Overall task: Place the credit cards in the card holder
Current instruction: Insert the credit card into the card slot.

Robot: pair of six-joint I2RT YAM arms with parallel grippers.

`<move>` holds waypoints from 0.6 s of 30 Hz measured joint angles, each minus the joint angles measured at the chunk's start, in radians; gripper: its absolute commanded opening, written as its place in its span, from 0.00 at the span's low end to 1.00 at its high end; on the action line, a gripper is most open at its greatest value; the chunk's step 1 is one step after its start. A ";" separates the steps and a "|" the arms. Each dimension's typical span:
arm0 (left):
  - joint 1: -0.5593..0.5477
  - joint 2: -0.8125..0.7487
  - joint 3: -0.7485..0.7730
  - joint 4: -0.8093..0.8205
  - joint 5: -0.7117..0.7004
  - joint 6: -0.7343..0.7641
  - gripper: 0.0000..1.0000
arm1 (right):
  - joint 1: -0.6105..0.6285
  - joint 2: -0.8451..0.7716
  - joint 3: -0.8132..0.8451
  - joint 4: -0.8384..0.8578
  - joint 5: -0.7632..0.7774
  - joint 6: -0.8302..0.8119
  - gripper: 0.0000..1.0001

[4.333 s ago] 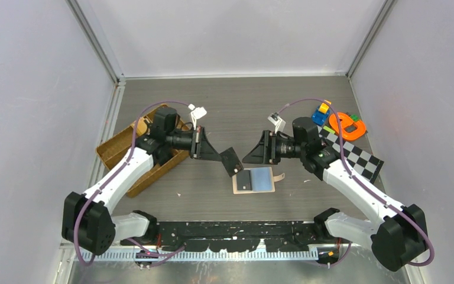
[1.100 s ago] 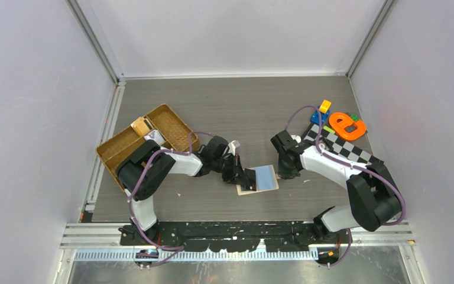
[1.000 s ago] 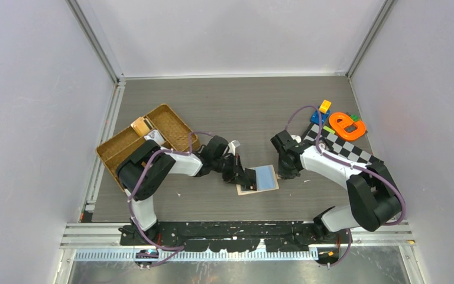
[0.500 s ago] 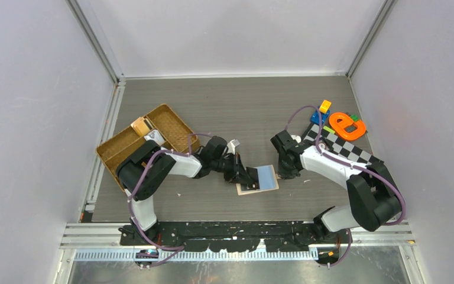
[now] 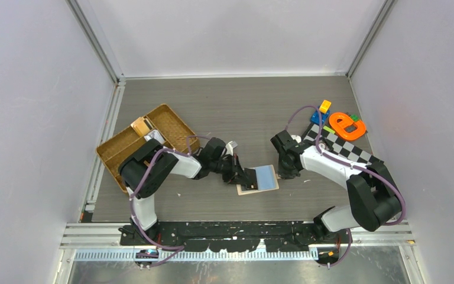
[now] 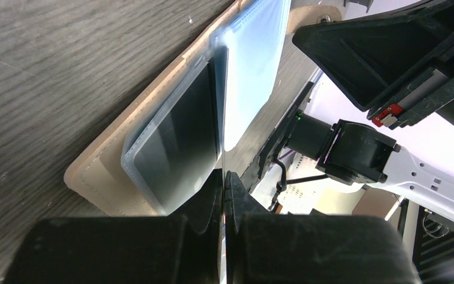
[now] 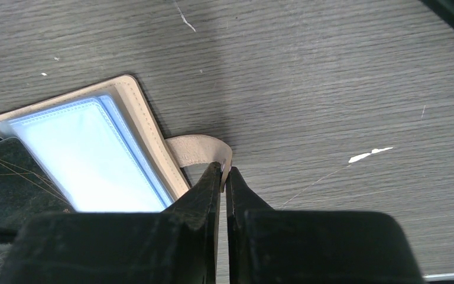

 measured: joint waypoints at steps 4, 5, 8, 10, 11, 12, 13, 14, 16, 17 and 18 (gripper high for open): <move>0.000 0.008 0.000 0.013 0.000 -0.003 0.00 | 0.000 0.000 0.000 0.000 0.003 0.000 0.03; 0.000 0.009 0.000 0.014 0.000 -0.004 0.00 | 0.000 0.000 0.000 0.000 0.003 0.000 0.03; 0.000 0.014 0.000 0.018 0.002 -0.005 0.00 | 0.000 0.000 0.000 0.000 0.003 0.000 0.03; 0.000 0.018 0.000 0.026 0.004 -0.008 0.00 | 0.000 0.004 0.000 -0.001 0.004 0.000 0.02; 0.000 0.020 0.000 0.031 0.004 -0.009 0.00 | 0.000 0.007 0.000 -0.001 0.005 0.001 0.02; 0.000 0.021 0.000 0.035 0.004 -0.011 0.00 | 0.000 0.009 0.000 -0.002 0.005 0.001 0.02; 0.000 0.021 0.000 0.038 0.004 -0.014 0.00 | 0.000 0.011 0.000 -0.002 0.006 0.001 0.02; 0.000 0.021 -0.001 0.043 0.004 -0.018 0.00 | 0.000 0.013 0.000 -0.002 0.007 0.001 0.02; 0.000 0.021 -0.001 0.051 0.004 -0.024 0.00 | 0.000 0.013 0.000 -0.003 0.007 0.001 0.01; 0.000 0.021 -0.001 0.055 0.004 -0.026 0.00 | 0.000 0.013 0.000 -0.003 0.007 0.001 0.01; 0.000 0.021 -0.001 0.057 0.004 -0.026 0.00 | 0.000 0.013 0.000 -0.003 0.008 0.001 0.01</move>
